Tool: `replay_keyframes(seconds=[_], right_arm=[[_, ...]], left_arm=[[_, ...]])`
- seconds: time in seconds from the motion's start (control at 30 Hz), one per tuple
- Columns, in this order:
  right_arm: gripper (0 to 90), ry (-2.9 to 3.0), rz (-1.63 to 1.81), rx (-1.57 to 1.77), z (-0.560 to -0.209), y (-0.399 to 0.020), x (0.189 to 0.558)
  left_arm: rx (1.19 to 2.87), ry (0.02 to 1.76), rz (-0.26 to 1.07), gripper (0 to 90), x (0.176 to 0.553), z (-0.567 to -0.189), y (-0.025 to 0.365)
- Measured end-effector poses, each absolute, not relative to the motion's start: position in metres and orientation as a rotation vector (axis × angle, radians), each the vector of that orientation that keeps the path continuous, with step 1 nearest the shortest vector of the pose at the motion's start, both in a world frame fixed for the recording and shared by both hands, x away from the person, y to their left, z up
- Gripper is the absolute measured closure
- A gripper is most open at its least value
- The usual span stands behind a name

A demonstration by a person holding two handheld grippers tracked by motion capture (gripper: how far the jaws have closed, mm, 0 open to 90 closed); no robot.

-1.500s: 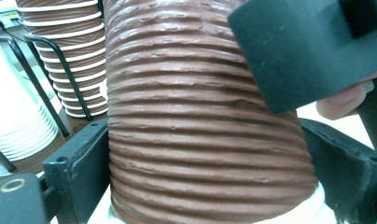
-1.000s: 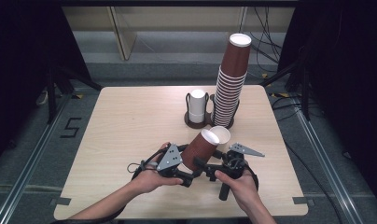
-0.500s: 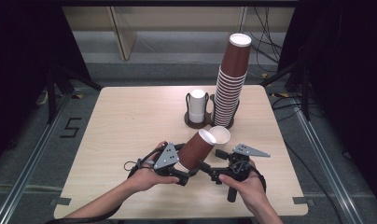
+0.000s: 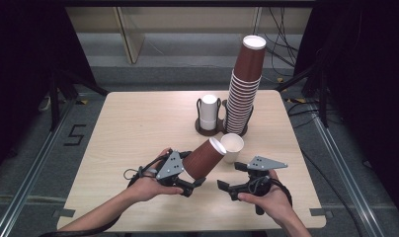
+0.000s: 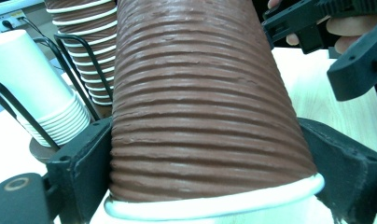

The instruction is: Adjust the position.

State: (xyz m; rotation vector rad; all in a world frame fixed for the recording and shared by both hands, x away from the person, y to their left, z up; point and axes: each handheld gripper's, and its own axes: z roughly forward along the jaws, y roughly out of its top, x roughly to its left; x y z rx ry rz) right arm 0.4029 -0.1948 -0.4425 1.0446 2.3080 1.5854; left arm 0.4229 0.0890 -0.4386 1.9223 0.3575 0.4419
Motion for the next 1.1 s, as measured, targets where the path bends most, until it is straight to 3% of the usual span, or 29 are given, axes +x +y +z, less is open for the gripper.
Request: replay_keyframes(seconds=[1.1], right_arm=[[8.0,2.687,1.2,0.529,-0.447,-0.184,0.404]], left_arm=[[2.045,0.182,0.404,9.8,0.402,-0.431,0.098]])
